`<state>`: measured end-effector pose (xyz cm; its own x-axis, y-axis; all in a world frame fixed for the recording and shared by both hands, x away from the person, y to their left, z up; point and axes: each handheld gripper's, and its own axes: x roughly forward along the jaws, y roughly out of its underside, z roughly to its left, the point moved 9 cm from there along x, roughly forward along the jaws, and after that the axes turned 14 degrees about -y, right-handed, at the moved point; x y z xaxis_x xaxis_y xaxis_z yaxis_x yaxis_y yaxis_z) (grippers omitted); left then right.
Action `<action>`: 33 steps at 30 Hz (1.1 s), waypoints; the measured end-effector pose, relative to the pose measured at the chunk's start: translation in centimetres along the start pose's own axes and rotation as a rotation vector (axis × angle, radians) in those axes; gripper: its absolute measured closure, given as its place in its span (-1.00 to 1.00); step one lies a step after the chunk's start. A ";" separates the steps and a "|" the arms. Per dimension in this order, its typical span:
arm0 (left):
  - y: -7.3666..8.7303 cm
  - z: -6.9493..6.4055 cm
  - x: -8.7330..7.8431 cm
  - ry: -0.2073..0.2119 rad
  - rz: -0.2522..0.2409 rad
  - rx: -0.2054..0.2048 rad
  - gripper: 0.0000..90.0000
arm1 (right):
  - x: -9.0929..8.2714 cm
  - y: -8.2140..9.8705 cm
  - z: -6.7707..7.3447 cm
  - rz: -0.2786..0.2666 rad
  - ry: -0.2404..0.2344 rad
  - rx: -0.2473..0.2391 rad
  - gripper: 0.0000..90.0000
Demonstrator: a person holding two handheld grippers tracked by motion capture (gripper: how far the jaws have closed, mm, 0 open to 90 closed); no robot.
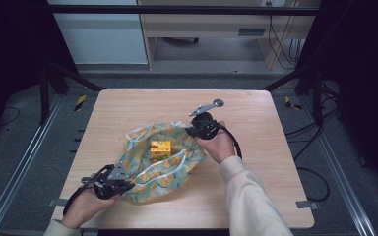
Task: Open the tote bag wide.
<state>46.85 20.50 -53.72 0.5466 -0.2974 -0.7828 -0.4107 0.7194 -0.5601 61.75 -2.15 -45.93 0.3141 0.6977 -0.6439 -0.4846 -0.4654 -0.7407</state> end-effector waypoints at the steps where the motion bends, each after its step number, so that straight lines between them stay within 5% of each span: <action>1: 0.0 0.0 0.0 0.000 -0.002 -0.001 0.99 | 0.0 0.0 0.1 0.003 0.004 -0.003 1.00; 11: -0.6 0.8 -0.7 -0.026 -0.051 -0.033 0.99 | -0.6 -1.5 0.1 -0.029 0.018 -0.040 1.00; 23: 1.1 0.2 0.5 -0.003 0.032 0.008 0.99 | 2.7 0.7 -1.7 0.064 0.043 0.001 1.00; 27: 1.7 -0.1 0.3 0.031 0.044 -0.027 0.99 | 3.4 1.6 -2.3 0.082 0.056 0.017 1.00; 33: 2.1 0.4 0.3 0.029 0.050 -0.048 0.99 | 3.6 2.1 -2.7 0.095 0.076 0.007 0.99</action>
<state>46.44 22.16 -54.99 0.5037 -0.2801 -0.8172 -0.4721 0.7030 -0.5319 64.05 -2.05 -50.34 0.3277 0.6071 -0.7240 -0.5207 -0.5234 -0.6745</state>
